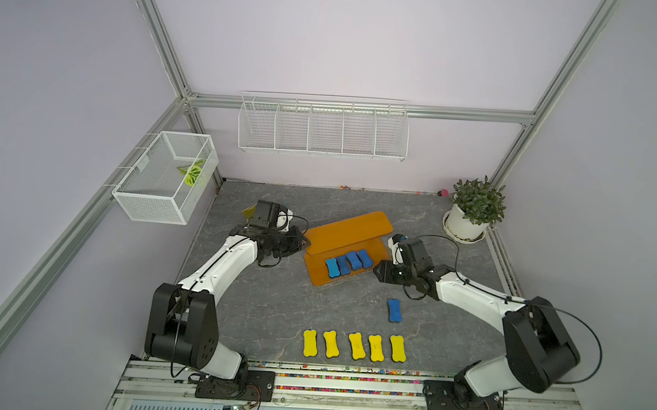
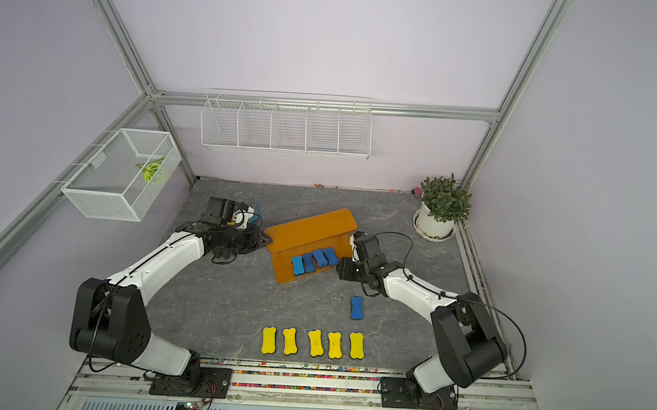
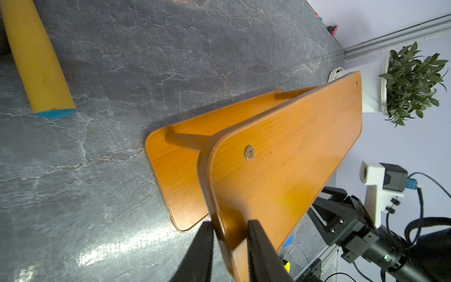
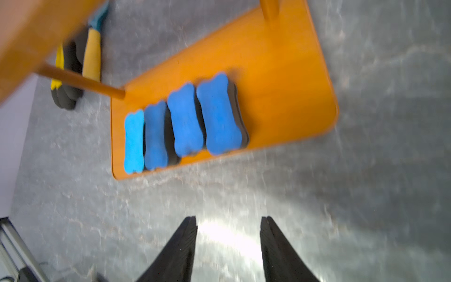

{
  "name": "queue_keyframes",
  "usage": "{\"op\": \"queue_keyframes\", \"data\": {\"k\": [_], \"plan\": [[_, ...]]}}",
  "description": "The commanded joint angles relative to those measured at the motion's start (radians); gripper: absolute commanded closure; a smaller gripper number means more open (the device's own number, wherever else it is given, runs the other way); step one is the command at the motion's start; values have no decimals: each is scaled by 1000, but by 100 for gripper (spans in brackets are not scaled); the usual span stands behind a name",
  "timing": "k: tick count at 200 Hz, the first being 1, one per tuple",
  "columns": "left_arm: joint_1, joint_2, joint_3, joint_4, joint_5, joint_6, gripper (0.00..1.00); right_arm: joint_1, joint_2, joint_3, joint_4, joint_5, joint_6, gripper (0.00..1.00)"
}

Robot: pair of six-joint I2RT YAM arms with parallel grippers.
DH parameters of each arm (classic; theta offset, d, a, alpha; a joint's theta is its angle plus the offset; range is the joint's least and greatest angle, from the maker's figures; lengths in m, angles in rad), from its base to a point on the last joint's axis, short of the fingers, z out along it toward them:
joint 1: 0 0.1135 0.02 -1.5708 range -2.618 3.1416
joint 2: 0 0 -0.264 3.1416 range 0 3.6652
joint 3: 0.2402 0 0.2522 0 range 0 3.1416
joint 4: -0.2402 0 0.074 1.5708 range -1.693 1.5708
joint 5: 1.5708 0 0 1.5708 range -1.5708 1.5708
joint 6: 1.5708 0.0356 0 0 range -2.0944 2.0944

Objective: Remove the whiteboard erasers from the shelf
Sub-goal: Place the whiteboard eraser at the center of the board, then pick up the whiteboard eraser from the shelf.

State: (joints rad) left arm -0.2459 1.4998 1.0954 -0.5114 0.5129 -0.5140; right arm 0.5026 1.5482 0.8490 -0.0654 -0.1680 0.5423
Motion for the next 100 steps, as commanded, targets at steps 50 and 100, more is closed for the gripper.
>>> {"op": "queue_keyframes", "data": {"k": [50, 100], "plan": [[1, 11, 10, -12, -30, 27, 75, -44, 156, 43, 234, -37, -25, 52], [0, 11, 4, -16, -33, 34, 75, -44, 208, -11, 394, -74, -40, 54]]}}
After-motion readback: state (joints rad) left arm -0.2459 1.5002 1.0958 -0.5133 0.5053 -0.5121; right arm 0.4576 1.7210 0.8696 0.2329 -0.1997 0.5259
